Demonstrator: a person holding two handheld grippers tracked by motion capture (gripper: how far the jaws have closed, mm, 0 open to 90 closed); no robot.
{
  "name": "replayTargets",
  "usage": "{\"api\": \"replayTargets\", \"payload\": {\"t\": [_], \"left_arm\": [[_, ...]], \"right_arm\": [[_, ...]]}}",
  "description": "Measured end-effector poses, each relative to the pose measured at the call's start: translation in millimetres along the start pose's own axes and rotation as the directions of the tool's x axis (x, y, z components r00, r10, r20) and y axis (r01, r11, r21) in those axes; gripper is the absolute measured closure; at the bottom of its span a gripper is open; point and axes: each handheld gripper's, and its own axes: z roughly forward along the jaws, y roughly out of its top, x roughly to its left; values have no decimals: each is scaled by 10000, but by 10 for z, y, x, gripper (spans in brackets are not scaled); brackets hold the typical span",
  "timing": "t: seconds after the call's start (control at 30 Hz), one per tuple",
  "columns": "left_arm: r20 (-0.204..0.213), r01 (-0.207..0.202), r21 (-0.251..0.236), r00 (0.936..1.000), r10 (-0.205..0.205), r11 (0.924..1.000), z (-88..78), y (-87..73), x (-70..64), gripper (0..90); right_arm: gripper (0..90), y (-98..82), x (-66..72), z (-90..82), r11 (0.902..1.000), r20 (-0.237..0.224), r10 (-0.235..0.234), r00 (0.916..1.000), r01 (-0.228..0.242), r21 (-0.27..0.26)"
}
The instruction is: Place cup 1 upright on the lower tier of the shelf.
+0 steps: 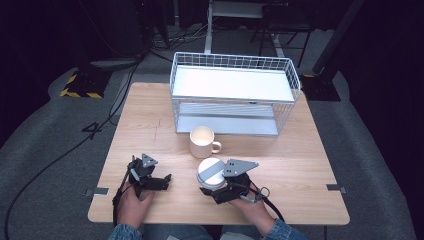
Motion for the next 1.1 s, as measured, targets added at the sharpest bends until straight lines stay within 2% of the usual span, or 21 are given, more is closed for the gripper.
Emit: {"api": "replayTargets", "payload": {"t": [0.43, 0.53, 0.57, 0.6, 0.63, 0.77, 0.83, 0.9, 0.93, 0.97, 1.0, 1.03, 1.1], "left_arm": [[0, 3, -2, 10000, -3, 10000, 0, 0, 0, 6], [1, 4, -6, 10000, -4, 10000, 0, 0, 0, 6], [-2, 1, -3, 10000, -1, 10000, 0, 0, 0, 6], [-2, 1, -3, 10000, -1, 10000, 0, 0, 0, 6], [-3, 2, -2, 10000, -2, 10000, 0, 0, 0, 6], [0, 6, -6, 10000, -6, 10000, 0, 0, -1, 6], [2, 2, -5, 10000, -2, 10000, 0, -1, 0, 6], [-2, -25, 45, 10000, 25, 10000, -8, -5, -1, 6], [-2, -25, 45, 10000, 25, 10000, -8, -5, -1, 6], [-9, -26, 46, 10000, 26, 10000, -11, -7, -1, 6], [-9, -26, 46, 10000, 26, 10000, -11, -7, -1, 6], [-13, -26, 40, 10000, 26, 10000, -11, -8, -2, 6], [-14, -25, 40, 10000, 25, 10000, -11, -8, -2, 6]], "right_arm": [[187, 185, -240, -238, 9998, 758, 35, 9971, -21, -182], [188, 226, -322, -298, 9997, 967, 121, 9952, -98, -244], [188, 261, -392, -337, 9996, 1148, 168, 9932, -139, -261], [188, 261, -392, -337, 9996, 1148, 168, 9932, -139, -261], [188, 288, -465, -367, 9996, 1330, 176, 9910, -143, -257], [188, 312, -584, -396, 9993, 1527, 324, 9877, -295, -215], [188, 330, -785, -428, 9982, 1854, 593, 9809, -562, -221], [188, 329, -892, -441, 9968, 2007, 793, 9764, -766, -211], [188, 329, -892, -441, 9968, 2007, 793, 9764, -766, -211], [188, 320, -1009, -455, 9956, 2257, 934, 9697, -902, -245], [188, 320, -1009, -455, 9956, 2257, 934, 9697, -902, -245], [188, 301, -1125, -462, 9936, 2457, 1127, 9628, -1105, -229], [188, 278, -1232, -466, 9911, 2665, 1326, 9547, -1314, -223]]}}
